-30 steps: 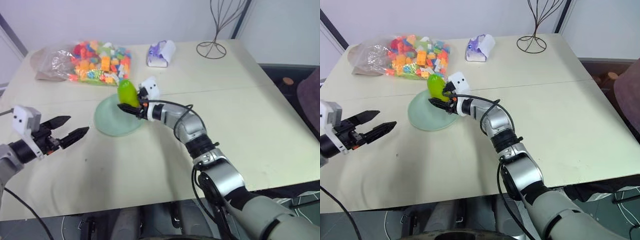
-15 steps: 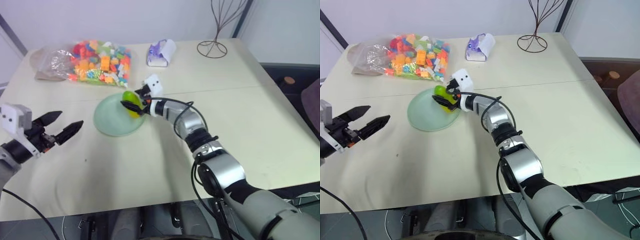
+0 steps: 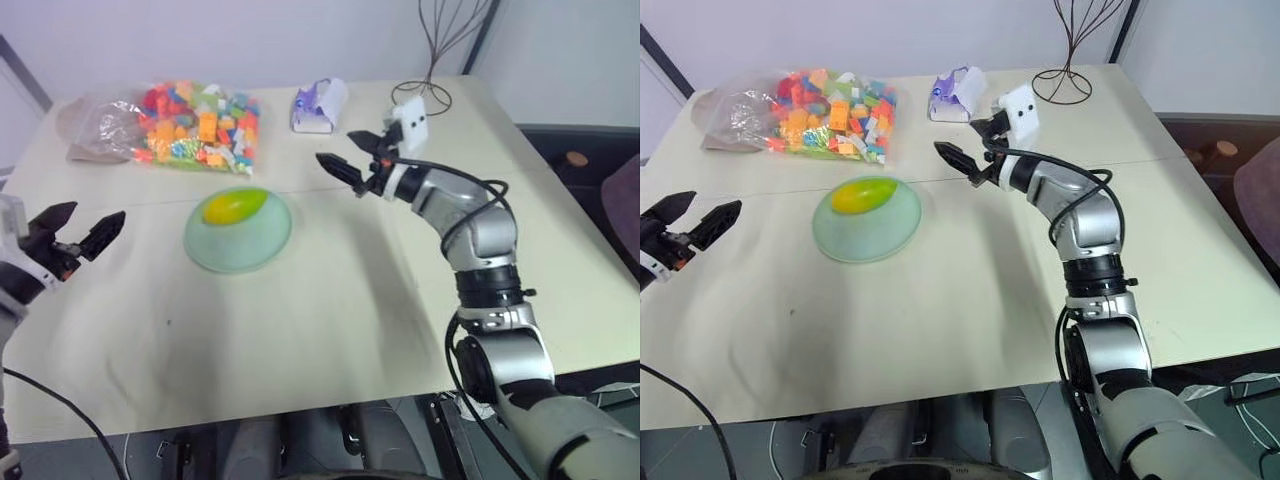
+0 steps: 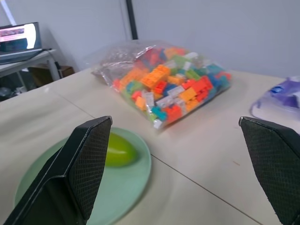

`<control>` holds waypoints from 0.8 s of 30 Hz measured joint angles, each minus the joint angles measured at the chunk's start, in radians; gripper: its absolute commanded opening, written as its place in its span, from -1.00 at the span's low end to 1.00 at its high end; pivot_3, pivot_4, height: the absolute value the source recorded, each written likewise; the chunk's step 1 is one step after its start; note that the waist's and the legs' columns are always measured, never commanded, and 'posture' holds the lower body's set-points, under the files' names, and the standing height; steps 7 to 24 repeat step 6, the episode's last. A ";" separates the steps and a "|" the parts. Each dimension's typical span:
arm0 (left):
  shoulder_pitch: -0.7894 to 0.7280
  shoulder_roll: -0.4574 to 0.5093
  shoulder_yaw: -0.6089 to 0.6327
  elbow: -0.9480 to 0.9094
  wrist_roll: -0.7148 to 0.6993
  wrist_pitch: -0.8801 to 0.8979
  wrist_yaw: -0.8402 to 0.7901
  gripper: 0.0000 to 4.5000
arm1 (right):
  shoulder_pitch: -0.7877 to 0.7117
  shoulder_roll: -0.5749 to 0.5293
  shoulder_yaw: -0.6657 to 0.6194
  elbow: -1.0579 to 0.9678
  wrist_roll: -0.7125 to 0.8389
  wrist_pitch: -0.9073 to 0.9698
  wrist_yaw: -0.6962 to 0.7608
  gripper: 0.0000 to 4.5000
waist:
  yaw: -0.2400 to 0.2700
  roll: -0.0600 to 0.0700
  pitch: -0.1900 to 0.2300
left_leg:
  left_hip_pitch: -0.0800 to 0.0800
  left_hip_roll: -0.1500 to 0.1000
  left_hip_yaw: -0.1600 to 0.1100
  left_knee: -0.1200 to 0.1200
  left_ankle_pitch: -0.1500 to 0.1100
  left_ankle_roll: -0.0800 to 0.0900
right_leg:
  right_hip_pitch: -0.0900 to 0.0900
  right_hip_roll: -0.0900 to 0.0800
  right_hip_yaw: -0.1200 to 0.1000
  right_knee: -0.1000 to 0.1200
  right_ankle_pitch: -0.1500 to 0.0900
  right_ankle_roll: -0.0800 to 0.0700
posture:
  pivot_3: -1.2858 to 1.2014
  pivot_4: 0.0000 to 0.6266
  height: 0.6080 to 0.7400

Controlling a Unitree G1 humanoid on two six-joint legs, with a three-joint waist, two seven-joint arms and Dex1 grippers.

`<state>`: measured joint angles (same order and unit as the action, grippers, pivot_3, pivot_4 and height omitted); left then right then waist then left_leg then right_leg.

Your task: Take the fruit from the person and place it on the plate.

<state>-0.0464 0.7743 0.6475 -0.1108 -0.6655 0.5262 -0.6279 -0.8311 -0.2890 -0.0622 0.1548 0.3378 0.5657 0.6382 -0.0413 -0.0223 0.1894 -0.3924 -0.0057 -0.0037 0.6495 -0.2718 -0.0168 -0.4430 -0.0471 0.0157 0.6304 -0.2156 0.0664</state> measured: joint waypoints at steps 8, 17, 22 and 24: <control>0.044 0.008 0.036 0.020 0.005 -0.006 -0.021 1.00 | 0.113 -0.138 -0.057 -0.032 0.002 0.039 -0.001 0.97 | 0.005 0.000 0.000 | 0.000 -0.001 0.001 0.000 0.000 0.000 | 0.000 -0.001 0.000 -0.001 0.000 0.000 | 0.03 -0.52 1.00; 0.044 0.008 0.036 0.020 0.005 -0.006 -0.021 1.00 | 0.113 -0.138 -0.057 -0.032 0.002 0.039 -0.001 0.97 | 0.005 0.000 0.000 | 0.000 -0.001 0.001 0.000 0.000 0.000 | 0.000 -0.001 0.000 -0.001 0.000 0.000 | 0.03 -0.52 1.00; 0.044 0.008 0.036 0.020 0.005 -0.006 -0.021 1.00 | 0.113 -0.138 -0.057 -0.032 0.002 0.039 -0.001 0.97 | 0.005 0.000 0.000 | 0.000 -0.001 0.001 0.000 0.000 0.000 | 0.000 -0.001 0.000 -0.001 0.000 0.000 | 0.03 -0.52 1.00; 0.044 0.008 0.036 0.020 0.005 -0.006 -0.021 1.00 | 0.113 -0.138 -0.057 -0.032 0.002 0.039 -0.001 0.97 | 0.005 0.000 0.000 | 0.000 -0.001 0.001 0.000 0.000 0.000 | 0.000 -0.001 0.000 -0.001 0.000 0.000 | 0.03 -0.52 1.00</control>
